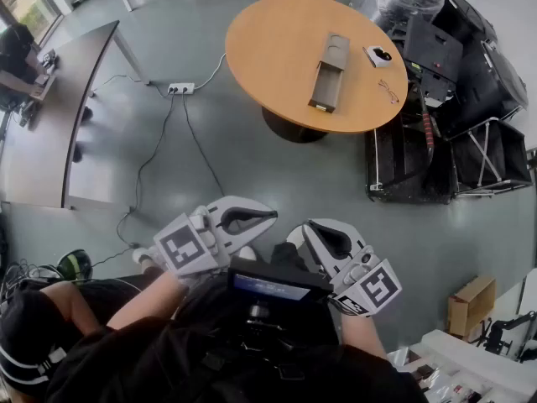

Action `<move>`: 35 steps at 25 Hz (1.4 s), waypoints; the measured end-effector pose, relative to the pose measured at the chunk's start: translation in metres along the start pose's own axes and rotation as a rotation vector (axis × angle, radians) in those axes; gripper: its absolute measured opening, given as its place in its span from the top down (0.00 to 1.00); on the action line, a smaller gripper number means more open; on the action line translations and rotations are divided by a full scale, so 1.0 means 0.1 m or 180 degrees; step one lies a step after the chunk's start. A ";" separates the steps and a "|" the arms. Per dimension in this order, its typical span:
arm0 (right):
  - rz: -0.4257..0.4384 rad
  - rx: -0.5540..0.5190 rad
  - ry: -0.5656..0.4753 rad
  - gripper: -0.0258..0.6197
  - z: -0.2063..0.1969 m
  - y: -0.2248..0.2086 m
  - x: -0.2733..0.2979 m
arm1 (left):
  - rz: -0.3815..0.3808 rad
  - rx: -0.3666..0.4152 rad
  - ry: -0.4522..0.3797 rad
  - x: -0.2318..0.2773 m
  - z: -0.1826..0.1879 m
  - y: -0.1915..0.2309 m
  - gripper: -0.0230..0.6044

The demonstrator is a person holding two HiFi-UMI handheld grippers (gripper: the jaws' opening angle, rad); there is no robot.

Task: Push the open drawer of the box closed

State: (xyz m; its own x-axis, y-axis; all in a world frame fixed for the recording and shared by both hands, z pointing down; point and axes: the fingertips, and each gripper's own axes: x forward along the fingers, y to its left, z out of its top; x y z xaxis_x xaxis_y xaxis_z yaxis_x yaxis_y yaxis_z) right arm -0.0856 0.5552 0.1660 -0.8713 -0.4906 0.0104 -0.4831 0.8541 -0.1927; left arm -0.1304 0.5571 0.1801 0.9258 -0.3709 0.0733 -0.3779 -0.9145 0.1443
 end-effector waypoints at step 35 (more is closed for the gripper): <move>0.0560 -0.0019 -0.0020 0.94 0.24 -2.43 -0.29 | 0.0379 0.0078 0.0090 2.29 0.23 1.14 0.92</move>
State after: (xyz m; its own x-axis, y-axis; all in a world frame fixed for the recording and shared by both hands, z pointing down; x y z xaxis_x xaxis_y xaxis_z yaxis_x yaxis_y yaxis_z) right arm 0.0593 0.3581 0.1887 -0.9420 -0.3344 -0.0290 -0.3237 0.9279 -0.1851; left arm 0.0384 0.3640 0.1907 0.8735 -0.4726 0.1163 -0.4842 -0.8681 0.1089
